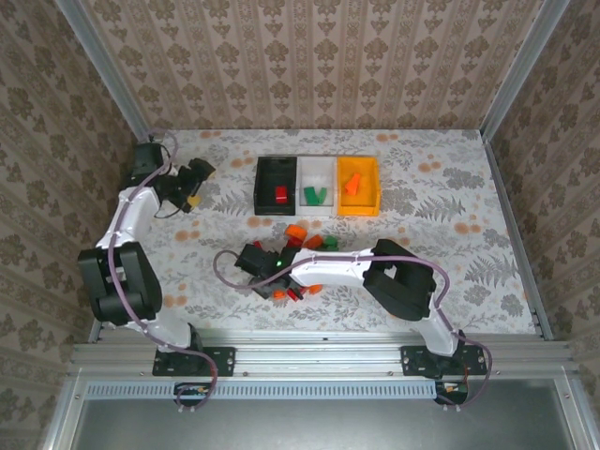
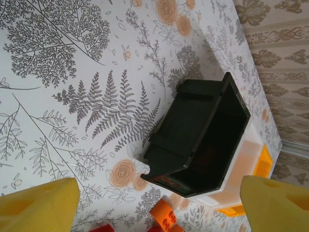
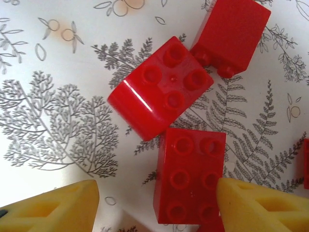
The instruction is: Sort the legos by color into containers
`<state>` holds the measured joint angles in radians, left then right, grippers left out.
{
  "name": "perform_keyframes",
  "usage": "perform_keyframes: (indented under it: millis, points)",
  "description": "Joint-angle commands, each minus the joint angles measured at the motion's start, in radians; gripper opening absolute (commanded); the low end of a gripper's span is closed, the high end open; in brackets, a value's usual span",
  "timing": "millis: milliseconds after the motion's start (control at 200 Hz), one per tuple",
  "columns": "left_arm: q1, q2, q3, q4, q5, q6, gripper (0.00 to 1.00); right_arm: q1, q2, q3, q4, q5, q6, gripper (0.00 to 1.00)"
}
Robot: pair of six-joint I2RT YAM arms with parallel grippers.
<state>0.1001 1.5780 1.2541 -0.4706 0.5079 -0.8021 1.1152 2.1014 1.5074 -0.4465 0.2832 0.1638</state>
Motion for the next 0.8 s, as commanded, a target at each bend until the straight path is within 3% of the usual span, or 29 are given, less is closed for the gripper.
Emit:
perform_keyframes:
  millis: [0, 405, 795]
  points:
    - [0.014, -0.068, 0.018, -0.001, -0.029, 0.005, 0.88, -0.018, 0.039, 0.03, -0.044, 0.034, -0.031, 0.65]
    - [0.038, -0.166, 0.035, 0.003, -0.035, 0.044, 0.88, -0.024, -0.071, -0.059, 0.062, 0.033, 0.009, 0.63]
    - [0.038, -0.114, 0.025, 0.026, 0.001, 0.039, 0.87, -0.088, -0.024, -0.045, 0.078, -0.024, -0.031, 0.68]
